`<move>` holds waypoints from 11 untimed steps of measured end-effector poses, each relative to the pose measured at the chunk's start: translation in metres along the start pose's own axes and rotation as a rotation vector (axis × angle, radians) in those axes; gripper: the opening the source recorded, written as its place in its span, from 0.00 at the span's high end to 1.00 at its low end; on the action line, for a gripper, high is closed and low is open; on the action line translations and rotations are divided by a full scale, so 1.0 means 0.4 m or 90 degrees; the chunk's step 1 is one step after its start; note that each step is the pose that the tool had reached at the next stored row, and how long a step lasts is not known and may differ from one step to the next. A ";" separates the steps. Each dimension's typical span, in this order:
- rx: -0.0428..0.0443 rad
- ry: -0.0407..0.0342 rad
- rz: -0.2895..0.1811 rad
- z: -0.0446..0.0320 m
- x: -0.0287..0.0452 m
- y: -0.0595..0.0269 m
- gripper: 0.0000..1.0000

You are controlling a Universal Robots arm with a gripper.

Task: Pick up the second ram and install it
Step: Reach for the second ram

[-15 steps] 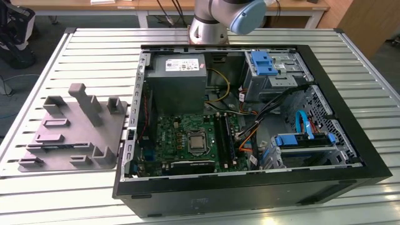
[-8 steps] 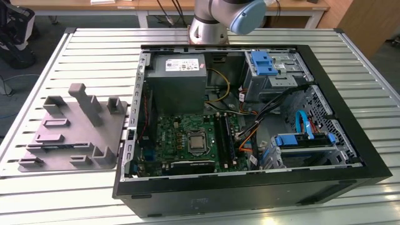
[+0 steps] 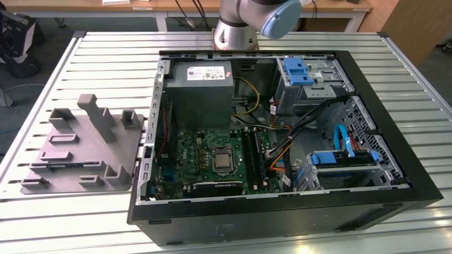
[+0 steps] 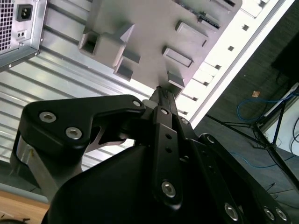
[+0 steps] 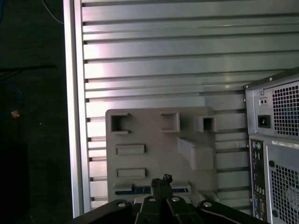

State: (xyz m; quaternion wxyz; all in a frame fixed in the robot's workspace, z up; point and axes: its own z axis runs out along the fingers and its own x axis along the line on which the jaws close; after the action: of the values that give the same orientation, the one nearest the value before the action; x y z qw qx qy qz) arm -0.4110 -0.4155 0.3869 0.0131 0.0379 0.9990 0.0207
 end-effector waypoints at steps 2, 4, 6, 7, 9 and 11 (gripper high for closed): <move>0.0010 0.0000 0.000 -0.001 -0.001 -0.018 0.90; 0.0021 -0.0001 0.000 -0.001 -0.003 -0.034 0.90; 0.0031 -0.0002 0.000 -0.002 -0.004 -0.051 0.90; 0.0036 -0.0003 0.000 -0.002 -0.005 -0.060 0.90; 0.0049 -0.0003 0.000 -0.003 -0.006 -0.077 0.90; 0.0061 -0.0004 0.000 -0.003 -0.007 -0.091 0.90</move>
State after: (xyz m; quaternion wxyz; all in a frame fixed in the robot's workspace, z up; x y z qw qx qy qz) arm -0.4110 -0.4521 0.3866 0.0133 0.0378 0.9991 0.0159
